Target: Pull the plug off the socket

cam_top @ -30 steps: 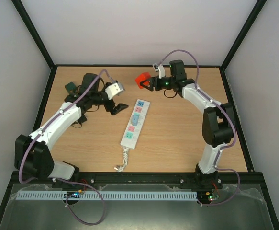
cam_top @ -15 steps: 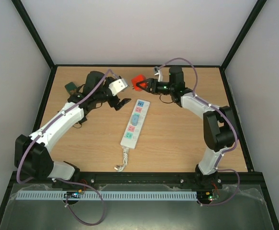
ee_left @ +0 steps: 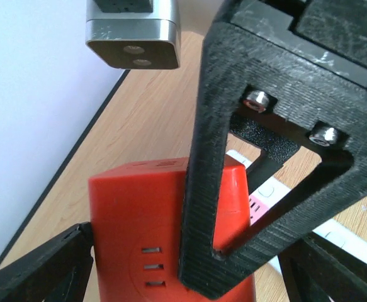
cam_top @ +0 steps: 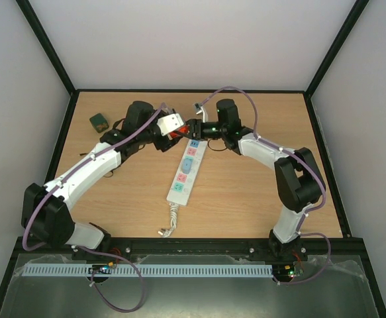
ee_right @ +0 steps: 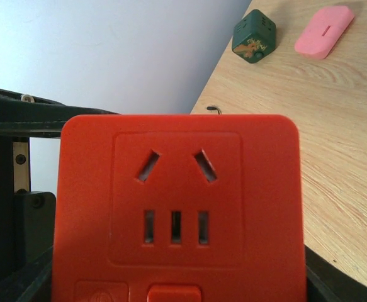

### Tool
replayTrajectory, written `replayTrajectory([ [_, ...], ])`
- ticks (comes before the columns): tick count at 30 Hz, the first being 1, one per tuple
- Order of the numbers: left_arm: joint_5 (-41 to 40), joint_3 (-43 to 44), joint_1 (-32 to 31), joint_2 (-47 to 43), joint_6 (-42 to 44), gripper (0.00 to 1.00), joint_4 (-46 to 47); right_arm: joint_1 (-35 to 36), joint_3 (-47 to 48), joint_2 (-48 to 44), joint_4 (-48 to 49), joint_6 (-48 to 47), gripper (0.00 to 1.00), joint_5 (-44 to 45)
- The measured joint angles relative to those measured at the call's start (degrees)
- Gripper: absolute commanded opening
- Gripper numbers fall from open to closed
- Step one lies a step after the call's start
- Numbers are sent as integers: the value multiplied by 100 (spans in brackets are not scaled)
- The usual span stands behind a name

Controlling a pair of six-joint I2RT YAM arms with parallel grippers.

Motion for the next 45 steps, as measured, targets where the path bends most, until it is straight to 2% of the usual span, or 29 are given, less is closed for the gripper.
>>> replayTrajectory([
  [8,-247,-170,-13,2,149,84,44,87,-55,-48,11,4,23,-35],
  [11,-310,-199,-13,0,157,79,48,103,-120,-153,37,0,24,-44],
  [16,-289,-199,-13,0,72,60,59,111,-170,-254,83,-9,30,-44],
  [17,-291,-199,-13,0,7,58,68,109,-175,-254,96,-15,35,-44],
  [20,-212,-236,-11,0,-136,53,129,109,-175,-254,114,-68,64,-33],
  [27,-48,-483,122,-4,-249,50,297,52,0,-256,-479,-625,82,-13],
  [35,98,-542,835,98,-251,50,-103,-229,146,-472,-940,-1508,84,92],
  [45,-188,-380,1637,1082,-120,51,-898,-361,-31,-852,-1998,-3587,85,686],
])
